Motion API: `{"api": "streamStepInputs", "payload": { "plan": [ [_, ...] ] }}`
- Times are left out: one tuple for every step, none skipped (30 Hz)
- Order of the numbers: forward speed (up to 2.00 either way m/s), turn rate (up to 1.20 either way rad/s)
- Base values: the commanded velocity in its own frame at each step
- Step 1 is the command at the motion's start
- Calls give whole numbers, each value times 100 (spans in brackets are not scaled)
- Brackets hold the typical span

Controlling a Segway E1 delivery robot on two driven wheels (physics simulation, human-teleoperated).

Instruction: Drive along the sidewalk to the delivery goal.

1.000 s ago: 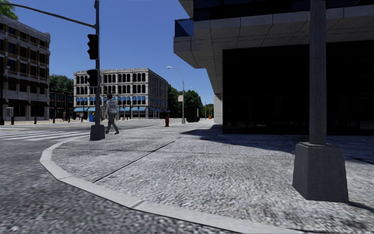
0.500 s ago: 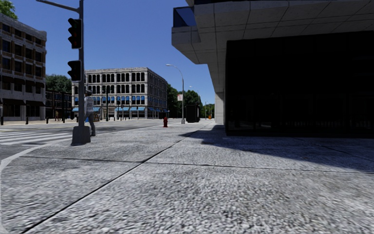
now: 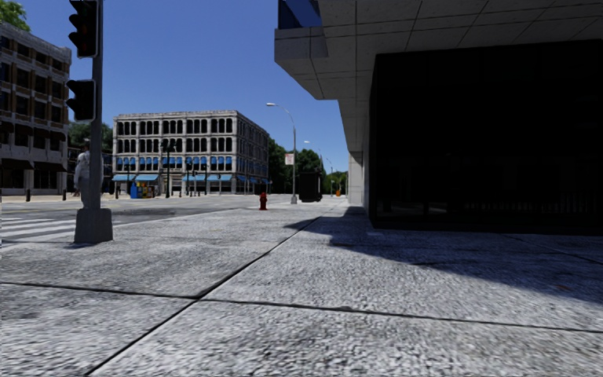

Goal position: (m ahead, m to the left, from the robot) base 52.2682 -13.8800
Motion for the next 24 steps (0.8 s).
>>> {"api": "streamStepInputs", "payload": {
  "plan": [
    [200,0],
    [200,0],
    [200,0],
    [200,0],
    [200,0],
    [200,0],
    [200,0],
    [200,0],
    [200,0],
    [200,0],
    [200,0],
    [200,0],
    [200,0],
    [200,0],
    [200,0],
    [200,0],
    [200,0],
    [200,0],
    [199,0],
    [199,0],
    [199,0],
    [199,0],
    [200,0],
    [200,0]
  ]
}}
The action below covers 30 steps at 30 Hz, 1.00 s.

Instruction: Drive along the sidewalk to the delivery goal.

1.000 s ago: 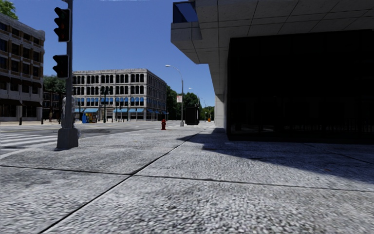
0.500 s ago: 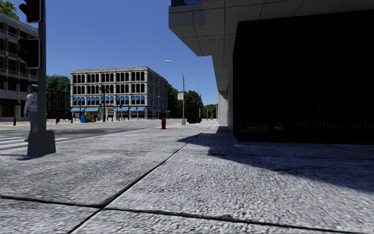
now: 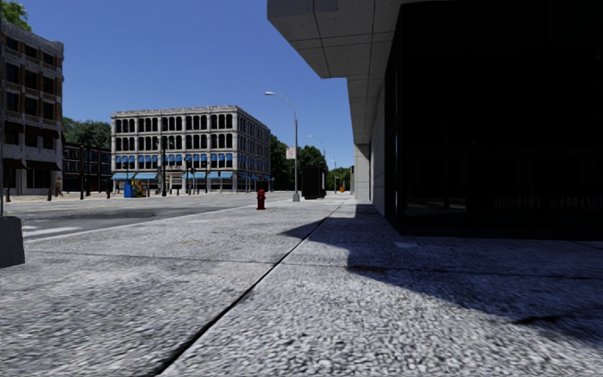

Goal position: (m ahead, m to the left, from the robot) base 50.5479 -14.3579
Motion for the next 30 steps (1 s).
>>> {"api": "streamStepInputs", "payload": {
  "plan": [
    [200,0],
    [200,0],
    [200,0],
    [197,0],
    [197,0],
    [196,0],
    [196,0],
    [196,0],
    [195,0],
    [195,0],
    [195,0],
    [195,0],
    [195,0],
    [195,0],
    [195,0],
    [195,0],
    [195,0],
    [193,0],
    [193,0],
    [192,0],
    [192,0],
    [192,0],
    [192,0],
    [192,0],
    [192,0],
    [192,0],
    [192,0],
    [192,0],
    [191,0],
    [191,0]
  ]
}}
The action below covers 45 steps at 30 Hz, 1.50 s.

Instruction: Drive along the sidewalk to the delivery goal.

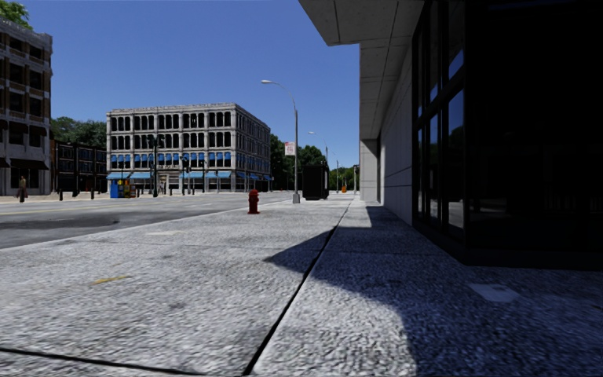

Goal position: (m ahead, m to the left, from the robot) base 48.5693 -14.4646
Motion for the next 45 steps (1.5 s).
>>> {"api": "streamStepInputs", "payload": {
  "plan": [
    [191,0],
    [191,0],
    [191,0],
    [191,0],
    [191,0],
    [191,0],
    [191,0],
    [191,0],
    [191,0],
    [191,0],
    [191,0],
    [191,0],
    [191,0],
    [191,0],
    [191,0],
    [191,0],
    [193,0],
    [193,0],
    [193,0],
    [193,0],
    [193,0],
    [193,0],
    [193,0],
    [193,0],
    [193,0],
    [193,0],
    [193,0],
    [193,0],
    [193,0],
    [193,0],
    [193,0],
    [193,0],
    [193,-1],
    [193,-1],
    [193,-3],
    [192,-4],
    [192,-6],
    [192,-6],
    [192,-7],
    [192,-9],
    [192,-10],
    [192,-10],
    [192,-13],
    [192,-15],
    [192,-17]
  ]
}}
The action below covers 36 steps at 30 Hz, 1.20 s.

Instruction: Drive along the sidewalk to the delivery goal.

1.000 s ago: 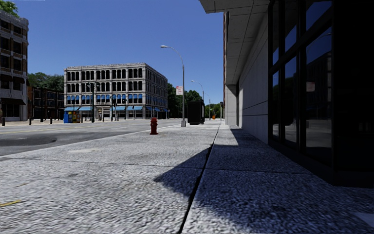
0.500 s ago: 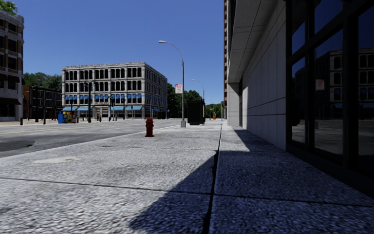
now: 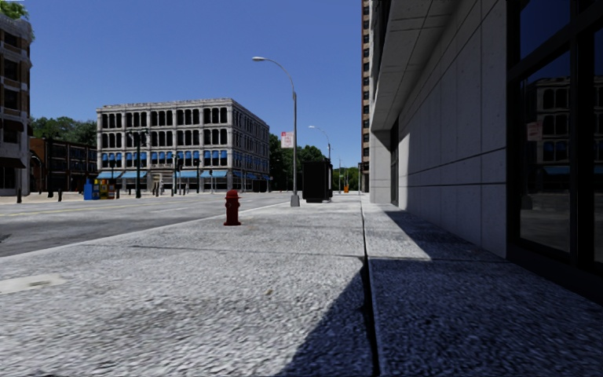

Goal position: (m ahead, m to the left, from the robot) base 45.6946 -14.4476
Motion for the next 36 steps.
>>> {"api": "streamStepInputs", "payload": {
  "plan": [
    [192,-19],
    [192,-19],
    [192,-21],
    [192,-23],
    [192,-24],
    [192,-24],
    [192,-26],
    [192,-31],
    [192,-33],
    [192,-33],
    [192,-34],
    [192,-34],
    [192,-34],
    [192,-34],
    [192,-34],
    [192,-34],
    [192,-34],
    [192,-34],
    [192,-34],
    [192,-34],
    [192,-34],
    [192,-34],
    [192,-32],
    [192,-32],
    [192,-30],
    [192,-22],
    [192,-8],
    [192,-8],
    [192,0],
    [192,0],
    [192,0],
    [192,0],
    [192,0],
    [192,0],
    [192,0],
    [192,0]
  ]
}}
